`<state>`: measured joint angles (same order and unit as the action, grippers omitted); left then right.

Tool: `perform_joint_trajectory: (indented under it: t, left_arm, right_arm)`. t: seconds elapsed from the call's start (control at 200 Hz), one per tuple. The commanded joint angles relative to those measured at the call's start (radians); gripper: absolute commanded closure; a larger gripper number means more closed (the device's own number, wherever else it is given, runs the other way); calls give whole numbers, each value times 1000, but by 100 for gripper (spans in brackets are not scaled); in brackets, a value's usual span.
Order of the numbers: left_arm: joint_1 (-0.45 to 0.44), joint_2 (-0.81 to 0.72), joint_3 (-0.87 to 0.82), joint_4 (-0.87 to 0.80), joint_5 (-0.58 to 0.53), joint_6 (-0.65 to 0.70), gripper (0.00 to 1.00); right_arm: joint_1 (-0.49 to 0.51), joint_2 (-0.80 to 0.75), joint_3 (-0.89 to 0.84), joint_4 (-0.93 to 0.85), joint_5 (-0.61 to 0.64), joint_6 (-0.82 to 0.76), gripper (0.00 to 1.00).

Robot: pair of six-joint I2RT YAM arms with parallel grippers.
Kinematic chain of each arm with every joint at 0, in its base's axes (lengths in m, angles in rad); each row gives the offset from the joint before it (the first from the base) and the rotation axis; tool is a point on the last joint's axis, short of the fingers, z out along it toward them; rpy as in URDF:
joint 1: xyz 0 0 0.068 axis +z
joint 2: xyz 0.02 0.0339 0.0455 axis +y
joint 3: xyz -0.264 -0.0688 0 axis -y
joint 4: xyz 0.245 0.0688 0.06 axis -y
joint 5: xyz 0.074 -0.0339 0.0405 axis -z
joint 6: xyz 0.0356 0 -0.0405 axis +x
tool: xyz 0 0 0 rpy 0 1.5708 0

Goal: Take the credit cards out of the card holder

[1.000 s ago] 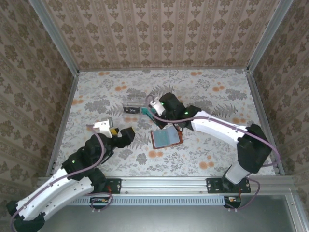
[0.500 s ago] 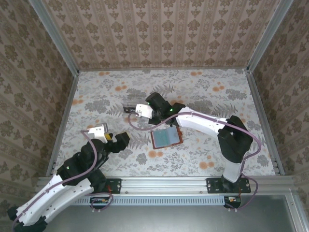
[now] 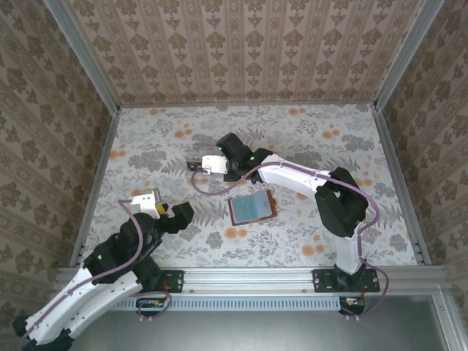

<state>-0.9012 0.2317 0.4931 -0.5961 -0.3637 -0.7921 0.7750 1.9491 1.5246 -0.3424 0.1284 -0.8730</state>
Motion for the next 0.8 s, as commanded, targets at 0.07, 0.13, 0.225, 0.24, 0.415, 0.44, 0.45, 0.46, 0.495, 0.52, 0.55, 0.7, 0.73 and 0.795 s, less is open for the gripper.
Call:
perform_joint_trajectory:
  t: [0.07, 0.13, 0.225, 0.24, 0.415, 0.44, 0.45, 0.46, 0.495, 0.52, 0.55, 0.7, 0.73, 0.795]
  left_arm:
    - [11, -15, -14, -15, -20, -5, 6]
    - [11, -17, -15, -15, -19, -4, 5]
    - [12, -18, -15, -17, -18, -5, 6]
    - [12, -19, -13, -17, -19, -5, 6]
    - [14, -21, -16, -22, -19, -10, 5]
    - [14, -22, -16, -22, -17, -10, 5]
    - [14, -22, -16, -21, -18, -10, 5]
    - [13, -22, -15, -22, -18, -10, 5]
    - [15, -21, -16, -22, -17, -10, 5]
    - [16, -22, -16, -22, -17, -10, 6]
    - [16, -22, -17, -21, -18, -10, 5]
    - [17, -22, -16, -19, -17, -6, 6]
    - [17, -22, -17, -18, -16, -6, 5]
    - [16, -22, -19, -16, -16, -7, 6]
  right_arm:
    - [-15, 25, 3, -31, 15, -12, 100]
    - [-16, 33, -1, -23, 25, -13, 100]
    - [-22, 50, 1, -12, 40, -9, 100]
    - [-23, 51, 2, -10, 42, -9, 100]
    - [-30, 76, 8, 4, 55, 3, 100]
    - [-30, 77, 6, 11, 59, 4, 100]
    - [-30, 80, 5, 12, 59, 6, 100]
    - [-31, 81, 6, 14, 60, 5, 100]
    - [-30, 84, 6, 17, 61, 8, 100]
    - [-29, 86, 6, 19, 62, 8, 100]
    - [-30, 88, 6, 19, 65, 12, 99]
    - [-30, 90, 9, 34, 82, 29, 90]
    - [-31, 92, 10, 39, 90, 30, 87]
    - [-30, 94, 13, 47, 105, 33, 76]
